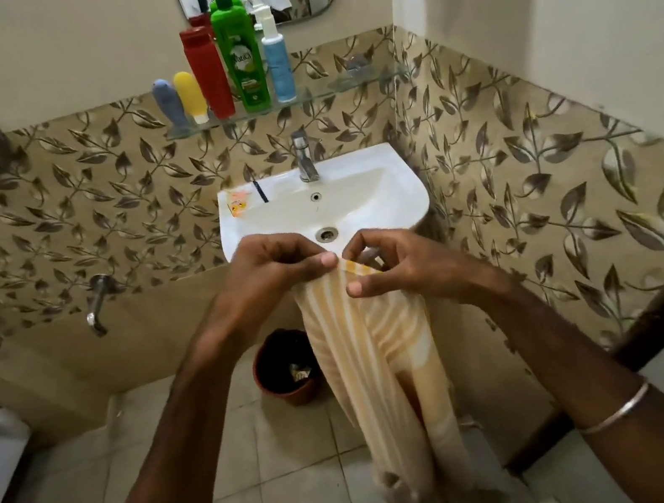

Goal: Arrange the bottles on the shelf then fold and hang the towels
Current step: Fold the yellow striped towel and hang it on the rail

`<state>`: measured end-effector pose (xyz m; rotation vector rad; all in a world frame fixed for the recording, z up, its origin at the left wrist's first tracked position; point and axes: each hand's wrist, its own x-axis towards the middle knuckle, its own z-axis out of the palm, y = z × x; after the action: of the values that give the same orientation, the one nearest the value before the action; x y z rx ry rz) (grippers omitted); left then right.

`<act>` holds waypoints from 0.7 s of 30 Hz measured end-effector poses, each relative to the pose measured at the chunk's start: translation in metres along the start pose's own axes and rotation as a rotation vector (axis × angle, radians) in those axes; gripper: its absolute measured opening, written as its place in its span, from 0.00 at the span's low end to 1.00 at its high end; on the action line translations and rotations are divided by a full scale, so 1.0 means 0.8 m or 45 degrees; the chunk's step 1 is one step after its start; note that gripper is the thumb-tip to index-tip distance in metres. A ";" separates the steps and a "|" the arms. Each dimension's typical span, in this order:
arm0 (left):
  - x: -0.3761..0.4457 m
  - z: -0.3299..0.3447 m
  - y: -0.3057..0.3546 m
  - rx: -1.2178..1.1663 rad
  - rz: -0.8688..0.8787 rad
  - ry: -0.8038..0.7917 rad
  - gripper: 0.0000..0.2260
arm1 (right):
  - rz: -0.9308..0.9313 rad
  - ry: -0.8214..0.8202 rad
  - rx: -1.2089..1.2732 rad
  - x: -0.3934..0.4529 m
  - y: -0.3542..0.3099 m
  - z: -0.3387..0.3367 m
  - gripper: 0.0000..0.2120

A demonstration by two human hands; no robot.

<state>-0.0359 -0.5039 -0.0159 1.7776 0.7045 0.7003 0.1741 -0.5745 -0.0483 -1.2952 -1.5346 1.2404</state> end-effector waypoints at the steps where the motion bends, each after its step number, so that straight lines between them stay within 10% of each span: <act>1: 0.000 -0.003 0.000 -0.023 0.014 0.043 0.02 | 0.035 -0.005 -0.041 -0.004 0.010 -0.002 0.11; 7: -0.004 -0.025 -0.021 -0.055 -0.031 0.155 0.09 | 0.008 0.079 -0.009 -0.022 0.047 -0.012 0.09; 14: -0.016 0.041 -0.059 0.107 -0.179 -0.343 0.20 | -0.177 -0.078 -0.145 0.003 0.016 0.007 0.05; 21: -0.040 0.017 -0.058 0.060 -0.054 0.015 0.09 | 0.045 -0.058 -0.110 -0.008 0.070 -0.008 0.11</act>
<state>-0.0529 -0.5234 -0.0683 1.7975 0.7703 0.6712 0.1952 -0.5785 -0.1010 -1.3632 -1.6196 1.2457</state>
